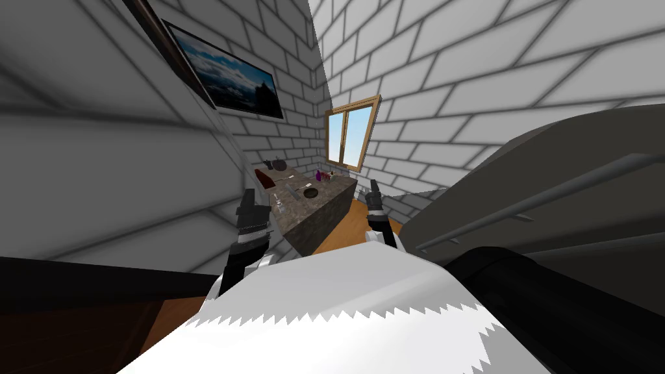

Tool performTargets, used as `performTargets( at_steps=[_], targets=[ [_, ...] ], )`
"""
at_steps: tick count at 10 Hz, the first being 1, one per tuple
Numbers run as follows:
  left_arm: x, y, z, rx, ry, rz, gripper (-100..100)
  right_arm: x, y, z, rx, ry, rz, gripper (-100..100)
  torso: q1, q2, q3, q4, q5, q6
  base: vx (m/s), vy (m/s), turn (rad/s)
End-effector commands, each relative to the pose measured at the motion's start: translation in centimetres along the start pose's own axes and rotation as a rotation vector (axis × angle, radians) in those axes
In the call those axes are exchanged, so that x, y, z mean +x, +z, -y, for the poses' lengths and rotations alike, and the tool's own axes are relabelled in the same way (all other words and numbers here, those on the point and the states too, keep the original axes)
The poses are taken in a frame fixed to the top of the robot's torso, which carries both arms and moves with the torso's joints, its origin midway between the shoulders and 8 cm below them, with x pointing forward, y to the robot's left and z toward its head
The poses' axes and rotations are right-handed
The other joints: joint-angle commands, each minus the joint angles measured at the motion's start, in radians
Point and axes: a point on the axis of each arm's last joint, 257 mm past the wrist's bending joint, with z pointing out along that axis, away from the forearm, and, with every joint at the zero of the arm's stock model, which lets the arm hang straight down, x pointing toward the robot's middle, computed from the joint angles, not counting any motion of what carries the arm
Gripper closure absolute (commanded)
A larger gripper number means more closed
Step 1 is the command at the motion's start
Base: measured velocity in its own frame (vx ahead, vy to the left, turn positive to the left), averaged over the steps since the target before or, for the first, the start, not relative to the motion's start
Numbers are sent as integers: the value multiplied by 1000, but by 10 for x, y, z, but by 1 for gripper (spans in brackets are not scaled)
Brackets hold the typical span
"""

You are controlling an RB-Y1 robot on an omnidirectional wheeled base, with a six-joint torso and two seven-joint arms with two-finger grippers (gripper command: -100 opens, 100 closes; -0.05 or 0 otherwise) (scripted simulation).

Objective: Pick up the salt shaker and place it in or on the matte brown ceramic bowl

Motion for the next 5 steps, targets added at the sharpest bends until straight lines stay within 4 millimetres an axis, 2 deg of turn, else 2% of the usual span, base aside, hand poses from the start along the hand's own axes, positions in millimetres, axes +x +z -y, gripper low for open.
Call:
performTargets(
  at_steps=[1, 5],
  targets=[
    [-2, -5, -11, -35, 14, -22, -100, 0, 0, 0, 0, 0, 0, 0, 0, 0, 0, 0, 0, 0, 1, -36, -37],
    [-18, -26, -46, -161, 62, -65, -100, 0, 0, 0, 0, 0, 0, 0, -4, -1, 0, 0, -1, 0, 12, -62, -52]
  ],
)
